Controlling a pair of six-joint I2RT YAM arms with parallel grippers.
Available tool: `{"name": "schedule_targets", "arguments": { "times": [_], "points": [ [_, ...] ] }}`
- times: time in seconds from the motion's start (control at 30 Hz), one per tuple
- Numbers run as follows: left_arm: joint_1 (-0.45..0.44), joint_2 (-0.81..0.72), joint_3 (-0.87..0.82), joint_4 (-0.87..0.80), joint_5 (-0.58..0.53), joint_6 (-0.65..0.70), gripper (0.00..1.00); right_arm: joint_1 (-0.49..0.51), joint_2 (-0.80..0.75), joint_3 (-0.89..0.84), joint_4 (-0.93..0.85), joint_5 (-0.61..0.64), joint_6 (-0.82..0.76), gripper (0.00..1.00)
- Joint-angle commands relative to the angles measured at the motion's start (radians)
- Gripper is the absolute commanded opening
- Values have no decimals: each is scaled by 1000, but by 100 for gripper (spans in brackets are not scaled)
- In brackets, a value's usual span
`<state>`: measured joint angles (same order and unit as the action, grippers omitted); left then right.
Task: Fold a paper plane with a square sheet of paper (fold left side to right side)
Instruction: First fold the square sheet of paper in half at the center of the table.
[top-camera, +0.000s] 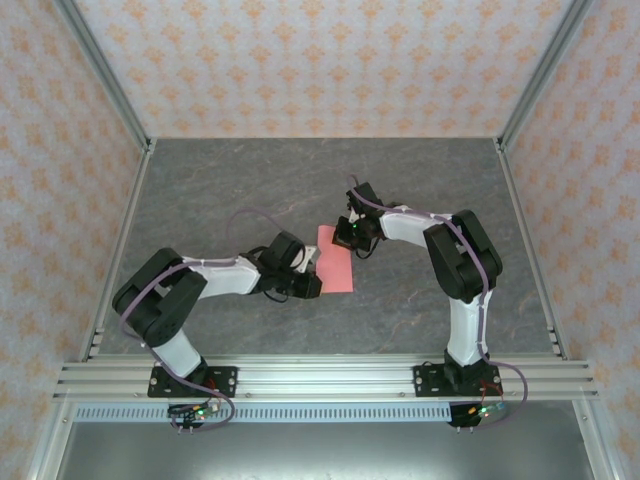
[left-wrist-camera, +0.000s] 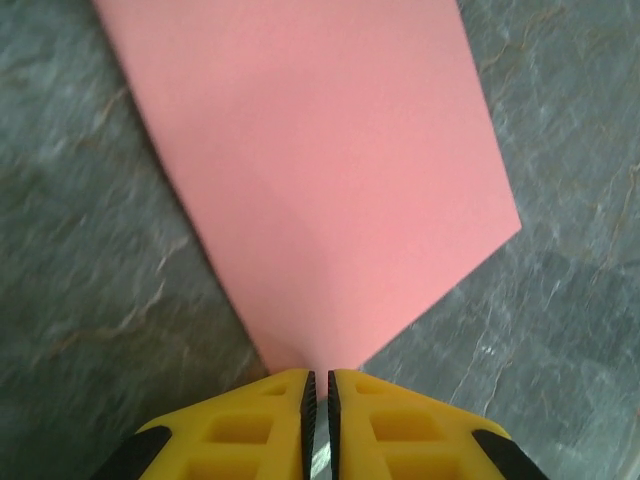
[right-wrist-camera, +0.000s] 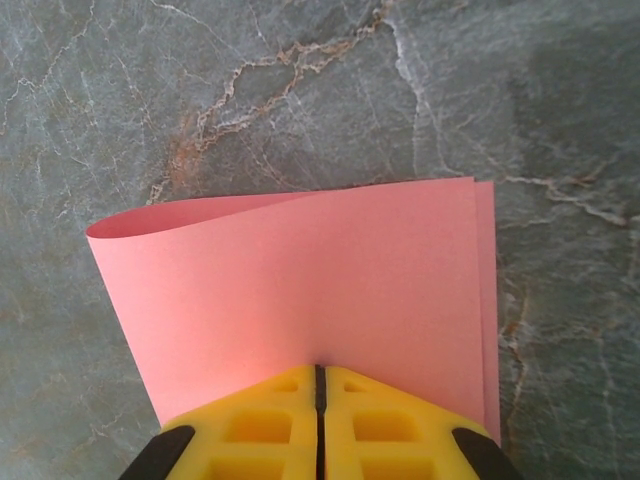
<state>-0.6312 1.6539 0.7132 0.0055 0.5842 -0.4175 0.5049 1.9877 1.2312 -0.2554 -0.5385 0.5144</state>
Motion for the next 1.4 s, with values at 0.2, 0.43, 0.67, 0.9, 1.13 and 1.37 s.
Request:
{"name": "schedule_targets", "arguments": {
  "times": [0.2,0.43,0.67,0.9,1.13,1.37],
  "points": [
    [7,-185,-26,-63,35,-32,16,1,51,-4,-109,67,-20,8],
    [74,-102,118,-103,8,-12,17,4,48,-1,-101,59,-19,8],
    [80,107,225,-27,18,-26,17,6,30,-13,-77,41,-19,8],
    [77,185,223,29,32,-58,17,6,-8,-18,-36,14,-26,9],
    [61,178,169,21,16,-56,16,6,-177,-24,-42,46,-58,15],
    [41,175,153,36,-1,-75,16,25,-319,-160,-93,15,-36,20]
  ]
}}
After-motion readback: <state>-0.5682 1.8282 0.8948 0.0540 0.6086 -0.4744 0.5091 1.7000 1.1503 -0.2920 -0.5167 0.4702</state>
